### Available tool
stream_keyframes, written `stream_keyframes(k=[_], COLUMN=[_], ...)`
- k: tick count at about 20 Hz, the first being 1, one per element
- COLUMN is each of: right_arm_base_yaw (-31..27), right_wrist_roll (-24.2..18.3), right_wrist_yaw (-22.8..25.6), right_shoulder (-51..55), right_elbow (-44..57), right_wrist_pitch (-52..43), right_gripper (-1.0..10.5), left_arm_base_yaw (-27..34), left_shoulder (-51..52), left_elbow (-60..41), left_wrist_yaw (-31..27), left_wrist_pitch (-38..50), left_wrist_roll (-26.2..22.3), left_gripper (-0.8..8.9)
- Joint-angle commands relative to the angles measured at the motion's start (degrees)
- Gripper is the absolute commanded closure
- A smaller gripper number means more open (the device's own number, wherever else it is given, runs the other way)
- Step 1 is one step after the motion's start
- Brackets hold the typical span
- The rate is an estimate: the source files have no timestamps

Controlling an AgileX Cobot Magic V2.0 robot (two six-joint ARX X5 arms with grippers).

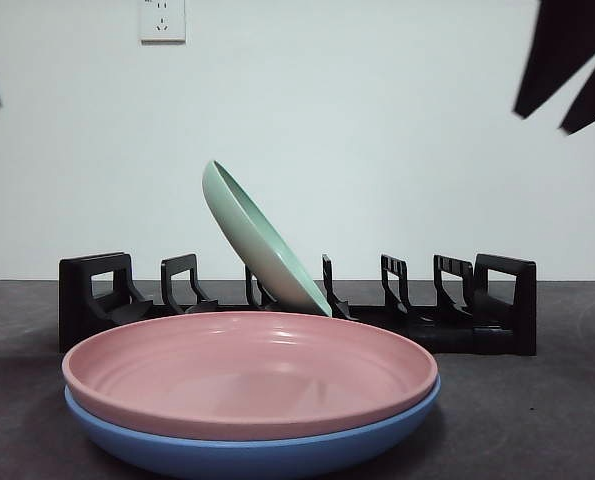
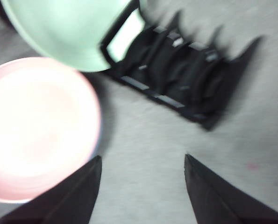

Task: Place the plate

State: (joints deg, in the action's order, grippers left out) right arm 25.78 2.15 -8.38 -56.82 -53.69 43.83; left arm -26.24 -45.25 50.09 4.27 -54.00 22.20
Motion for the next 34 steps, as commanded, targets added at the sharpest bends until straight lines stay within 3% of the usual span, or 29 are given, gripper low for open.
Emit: stream_keyframes(k=[1,5,12,19,30,34], right_arm_base_yaw=[1.4,4.5,13.5,17.4,18.0,18.0], right_wrist_roll=[2.8,3.7,3.7,3.7,4.9,5.0], right_wrist_yaw=[-3.3,-8.1,-8.0,-5.0,-3.3,-3.2], right_shoulder=[-4.3,-13.2,-30.1,-44.5,-55.0,-55.6], right_elbow=[-4.5,-13.7,-31.8,-44.6,-48.5,-48.5], right_wrist_pitch=[0.1,0.5,-0.4,-1.0,-3.5,-3.6], right_gripper=[6.7,6.7,6.7,6.7,6.7,8.2], left_arm_base_yaw=[0.6,1.1,1.2,1.2,1.2,1.2], left_shoulder=[3.5,11.6,17.1,17.1,17.1,17.1], left_elbow=[1.1,1.1,1.1,1.1,1.1,1.1], left_wrist_yaw=[-0.2,-0.2,-0.5,-1.2,-2.0,-3.1], left_wrist_pitch=[-0.1,-0.8,-4.6,-4.7,-4.3,-4.2], left_wrist_roll=[-4.4,-6.4,-5.4,-4.8,-4.6,-4.6], left_gripper=[4.69,4.69,4.69,4.69,4.69,4.69])
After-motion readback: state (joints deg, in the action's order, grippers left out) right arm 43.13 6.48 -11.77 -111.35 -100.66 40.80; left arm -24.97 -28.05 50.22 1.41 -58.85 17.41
